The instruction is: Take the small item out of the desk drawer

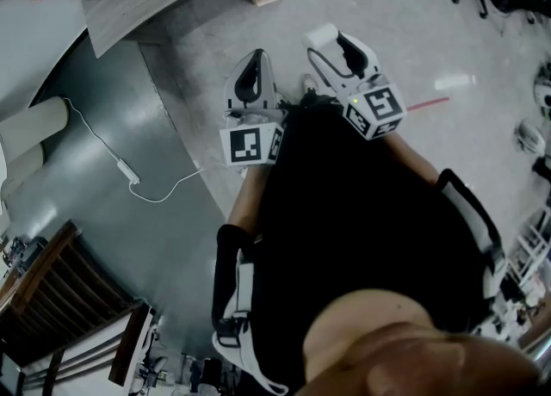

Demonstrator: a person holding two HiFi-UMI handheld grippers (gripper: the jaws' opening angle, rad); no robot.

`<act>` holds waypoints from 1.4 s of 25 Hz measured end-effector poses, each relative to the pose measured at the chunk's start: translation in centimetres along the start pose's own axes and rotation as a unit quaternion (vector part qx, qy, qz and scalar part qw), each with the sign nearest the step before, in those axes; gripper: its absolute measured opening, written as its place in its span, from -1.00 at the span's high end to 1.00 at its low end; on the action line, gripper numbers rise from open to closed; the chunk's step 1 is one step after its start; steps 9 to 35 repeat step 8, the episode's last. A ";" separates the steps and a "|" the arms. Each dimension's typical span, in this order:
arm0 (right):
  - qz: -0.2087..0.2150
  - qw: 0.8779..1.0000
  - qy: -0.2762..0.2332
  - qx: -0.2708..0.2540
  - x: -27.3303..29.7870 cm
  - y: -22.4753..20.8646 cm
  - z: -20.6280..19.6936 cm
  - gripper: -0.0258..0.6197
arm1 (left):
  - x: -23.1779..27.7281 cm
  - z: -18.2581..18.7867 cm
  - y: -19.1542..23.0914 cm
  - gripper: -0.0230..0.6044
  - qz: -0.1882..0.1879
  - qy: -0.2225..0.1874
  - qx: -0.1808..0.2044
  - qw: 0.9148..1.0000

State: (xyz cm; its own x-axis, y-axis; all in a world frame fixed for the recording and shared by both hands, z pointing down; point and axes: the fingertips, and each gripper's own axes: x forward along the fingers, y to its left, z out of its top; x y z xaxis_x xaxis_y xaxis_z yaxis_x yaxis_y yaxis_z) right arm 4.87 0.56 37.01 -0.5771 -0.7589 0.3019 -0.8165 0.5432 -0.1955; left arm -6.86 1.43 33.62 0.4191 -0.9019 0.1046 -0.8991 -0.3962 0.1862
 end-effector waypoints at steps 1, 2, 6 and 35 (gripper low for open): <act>-0.002 1.000 0.000 0.003 0.0 0.0 -0.1 0.13 | 0.0 0.0 0.0 0.93 0.000 0.000 0.000 1.000; -0.002 1.000 0.000 0.004 0.0 0.0 -0.1 0.13 | 0.0 -0.1 0.0 0.93 0.000 0.000 -0.001 1.000; 0.004 1.000 -0.001 -0.005 0.1 0.3 0.1 0.13 | 0.0 -0.2 0.0 0.93 0.000 0.002 0.000 1.000; 0.008 1.000 0.000 -0.010 0.1 0.4 0.1 0.13 | 0.0 -0.3 0.0 0.93 -0.002 0.004 0.007 1.000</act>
